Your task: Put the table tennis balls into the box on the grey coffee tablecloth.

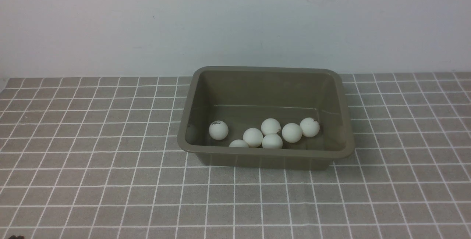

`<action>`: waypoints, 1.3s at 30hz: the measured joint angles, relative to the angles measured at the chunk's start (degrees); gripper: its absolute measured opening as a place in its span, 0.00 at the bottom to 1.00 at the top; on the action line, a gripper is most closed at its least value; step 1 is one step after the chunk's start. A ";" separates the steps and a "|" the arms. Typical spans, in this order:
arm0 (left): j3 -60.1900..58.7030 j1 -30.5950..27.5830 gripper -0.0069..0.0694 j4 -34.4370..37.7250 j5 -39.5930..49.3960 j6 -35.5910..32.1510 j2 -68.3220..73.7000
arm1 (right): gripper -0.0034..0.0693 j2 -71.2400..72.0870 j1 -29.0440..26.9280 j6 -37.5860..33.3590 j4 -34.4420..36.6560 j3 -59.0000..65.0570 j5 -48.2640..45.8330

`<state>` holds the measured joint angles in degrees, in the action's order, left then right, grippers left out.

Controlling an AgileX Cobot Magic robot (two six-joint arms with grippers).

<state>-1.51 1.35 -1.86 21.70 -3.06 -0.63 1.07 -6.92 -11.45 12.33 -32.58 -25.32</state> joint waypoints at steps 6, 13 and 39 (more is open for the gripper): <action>0.00 0.05 0.09 0.03 0.00 0.00 0.00 | 0.03 0.05 0.00 3.16 -5.25 5.02 -1.75; 0.00 0.05 0.09 0.03 0.00 0.00 0.00 | 0.03 0.05 0.14 17.98 -14.23 17.67 -2.52; 0.00 0.05 0.09 0.07 0.00 0.00 0.00 | 0.03 -0.05 7.98 18.23 -20.01 33.84 4.18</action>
<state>-1.51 1.40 -1.79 21.70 -3.06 -0.63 1.02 1.07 6.78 -7.68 1.26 -21.15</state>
